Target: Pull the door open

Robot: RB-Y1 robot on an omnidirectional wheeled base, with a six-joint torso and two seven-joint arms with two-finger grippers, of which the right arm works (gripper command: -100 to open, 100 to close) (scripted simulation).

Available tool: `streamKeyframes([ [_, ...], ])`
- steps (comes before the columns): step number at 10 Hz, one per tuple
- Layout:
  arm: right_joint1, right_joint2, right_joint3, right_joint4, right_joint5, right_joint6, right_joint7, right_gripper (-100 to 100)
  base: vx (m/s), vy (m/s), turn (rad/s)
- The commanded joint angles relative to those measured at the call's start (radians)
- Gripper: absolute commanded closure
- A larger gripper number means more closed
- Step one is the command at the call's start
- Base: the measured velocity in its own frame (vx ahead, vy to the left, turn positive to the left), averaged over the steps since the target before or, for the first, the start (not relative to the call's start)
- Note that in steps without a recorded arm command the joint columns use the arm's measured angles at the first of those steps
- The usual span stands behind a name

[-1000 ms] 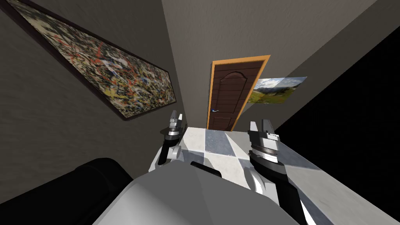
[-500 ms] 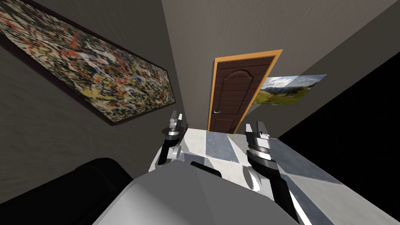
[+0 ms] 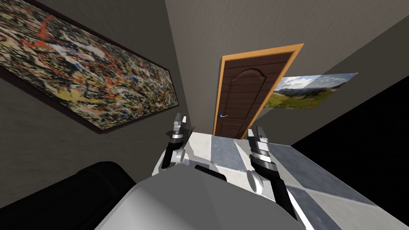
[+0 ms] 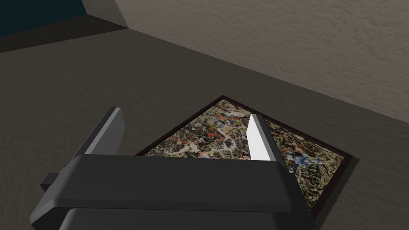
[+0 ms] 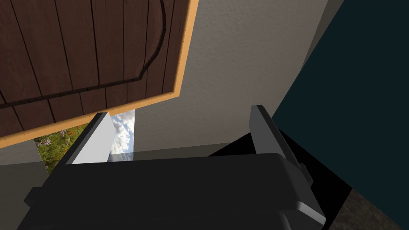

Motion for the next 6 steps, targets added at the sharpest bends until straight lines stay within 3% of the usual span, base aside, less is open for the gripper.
streamKeyframes([
  [1, -0.008, -0.006, -0.003, 0.033, -0.003, -0.005, -0.006, -100, 0.108, 0.005, 0.040],
  [6, -0.027, -0.022, -0.012, 0.123, -0.011, -0.013, -0.023, -100, 0.100, 0.016, 0.042],
])
